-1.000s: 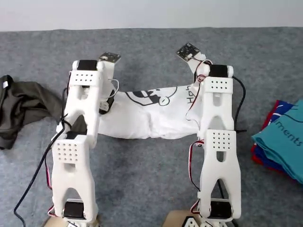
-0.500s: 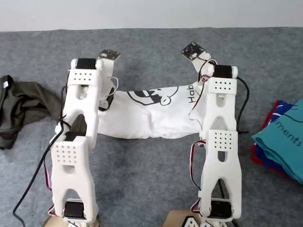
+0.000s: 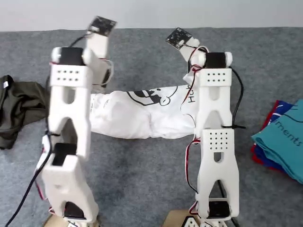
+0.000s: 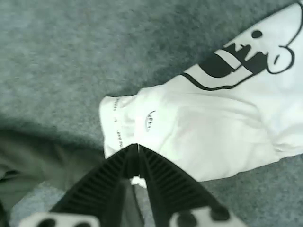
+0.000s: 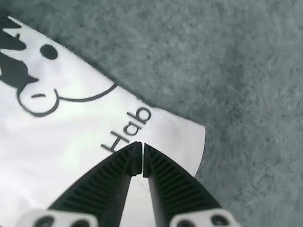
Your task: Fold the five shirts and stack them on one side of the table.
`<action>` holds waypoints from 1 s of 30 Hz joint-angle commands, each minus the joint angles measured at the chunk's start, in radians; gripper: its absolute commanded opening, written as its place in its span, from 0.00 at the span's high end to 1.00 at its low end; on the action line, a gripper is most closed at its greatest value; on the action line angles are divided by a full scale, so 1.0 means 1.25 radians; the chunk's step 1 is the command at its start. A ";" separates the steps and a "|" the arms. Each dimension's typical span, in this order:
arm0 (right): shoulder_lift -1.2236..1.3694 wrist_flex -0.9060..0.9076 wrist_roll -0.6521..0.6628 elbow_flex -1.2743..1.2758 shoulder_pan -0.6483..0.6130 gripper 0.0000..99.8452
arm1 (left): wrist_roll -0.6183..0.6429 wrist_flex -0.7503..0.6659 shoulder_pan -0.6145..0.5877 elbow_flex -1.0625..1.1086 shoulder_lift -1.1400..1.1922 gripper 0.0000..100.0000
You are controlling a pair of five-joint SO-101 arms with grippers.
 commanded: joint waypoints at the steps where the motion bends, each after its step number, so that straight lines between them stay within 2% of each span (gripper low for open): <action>1: -0.096 0.036 -0.098 -0.037 0.015 0.99 | -0.006 0.022 -0.053 0.042 -0.129 1.00; 4: -0.133 0.037 -0.160 0.004 0.023 0.97 | -0.009 0.022 -0.108 0.127 -0.226 1.00; 7: -0.206 0.037 -0.218 0.130 0.025 0.95 | -0.010 0.022 -0.176 0.215 -0.314 1.00; 15: -0.366 0.033 -0.290 0.482 0.074 0.95 | -0.010 0.022 -0.320 0.353 -0.479 1.00; 23: -0.343 0.031 -0.282 0.520 0.179 0.95 | -0.006 0.022 -0.339 0.455 -0.556 1.00; 30: -0.337 0.033 -0.255 0.518 0.172 0.95 | -0.005 0.022 -0.344 0.546 -0.669 1.00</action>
